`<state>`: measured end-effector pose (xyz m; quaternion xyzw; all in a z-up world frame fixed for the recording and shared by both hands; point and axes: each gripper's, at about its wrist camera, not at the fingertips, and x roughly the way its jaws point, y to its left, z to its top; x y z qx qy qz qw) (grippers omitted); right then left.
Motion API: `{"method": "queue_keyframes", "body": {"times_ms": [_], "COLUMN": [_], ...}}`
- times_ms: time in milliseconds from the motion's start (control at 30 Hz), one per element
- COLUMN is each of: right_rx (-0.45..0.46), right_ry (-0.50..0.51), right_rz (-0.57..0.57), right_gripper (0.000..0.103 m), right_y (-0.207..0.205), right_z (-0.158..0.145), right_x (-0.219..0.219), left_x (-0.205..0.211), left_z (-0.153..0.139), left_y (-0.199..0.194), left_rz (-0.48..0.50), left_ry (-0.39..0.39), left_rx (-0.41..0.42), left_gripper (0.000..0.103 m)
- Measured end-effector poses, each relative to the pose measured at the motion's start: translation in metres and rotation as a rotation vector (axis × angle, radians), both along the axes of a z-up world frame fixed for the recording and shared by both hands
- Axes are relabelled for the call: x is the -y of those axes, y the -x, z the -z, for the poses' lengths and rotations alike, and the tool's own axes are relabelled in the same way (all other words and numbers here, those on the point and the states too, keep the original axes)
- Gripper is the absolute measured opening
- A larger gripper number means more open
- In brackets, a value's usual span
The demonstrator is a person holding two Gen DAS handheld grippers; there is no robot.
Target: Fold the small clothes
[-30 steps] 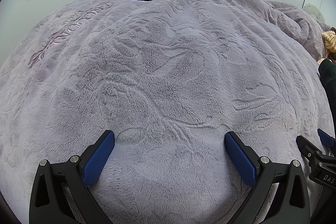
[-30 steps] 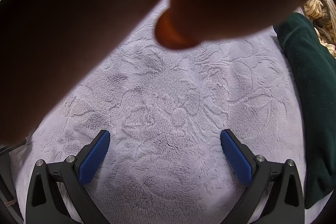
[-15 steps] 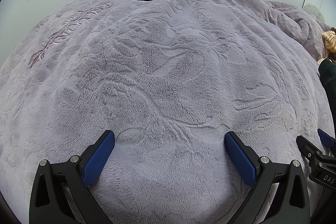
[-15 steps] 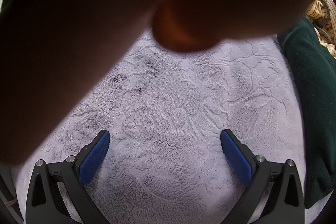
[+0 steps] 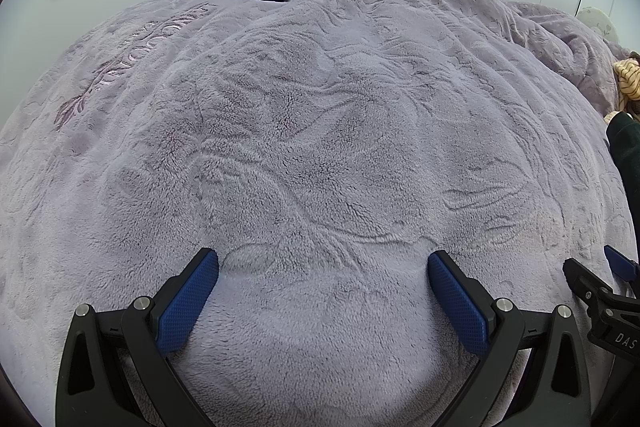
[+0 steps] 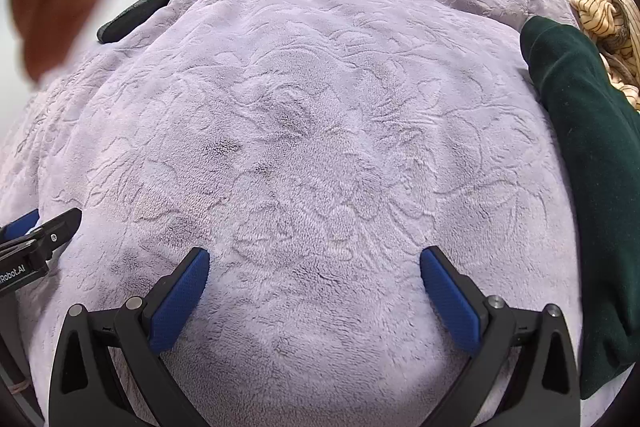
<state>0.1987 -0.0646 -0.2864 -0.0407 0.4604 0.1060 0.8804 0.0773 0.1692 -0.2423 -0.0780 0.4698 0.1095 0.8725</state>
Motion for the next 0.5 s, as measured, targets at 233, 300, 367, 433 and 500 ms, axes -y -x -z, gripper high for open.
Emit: {"method": "queue_keyframes", "body": {"times_ms": [233, 300, 367, 433, 500], "right_rx": [0.0, 0.0, 0.001, 0.0, 0.001], "right_ry": [0.002, 0.001, 0.002, 0.001, 0.002], "right_rz": [0.0, 0.0, 0.0, 0.0, 0.0], "right_gripper": [0.103, 0.103, 0.103, 0.103, 0.103], "right_y": [-0.0027, -0.0022, -0.0011, -0.0016, -0.0011], "right_z": [0.0006, 0.0007, 0.0006, 0.0007, 0.0007], "right_x": [-0.0025, -0.0017, -0.0012, -0.0016, -0.0017], "left_x": [0.0, -0.0002, -0.0001, 0.0, 0.0], "left_z": [0.0001, 0.0, 0.0, 0.0001, 0.0], "left_y": [0.0, 0.0002, 0.0001, 0.0, 0.0001], "left_rz": [0.0, 0.0, 0.0, 0.0, 0.0], "left_ry": [0.0, 0.0, 0.0, 0.0, 0.0], "left_rx": [0.0, 0.0, 0.0, 0.0, 0.0], "left_gripper": [0.103, 0.103, 0.103, 0.103, 0.103]}}
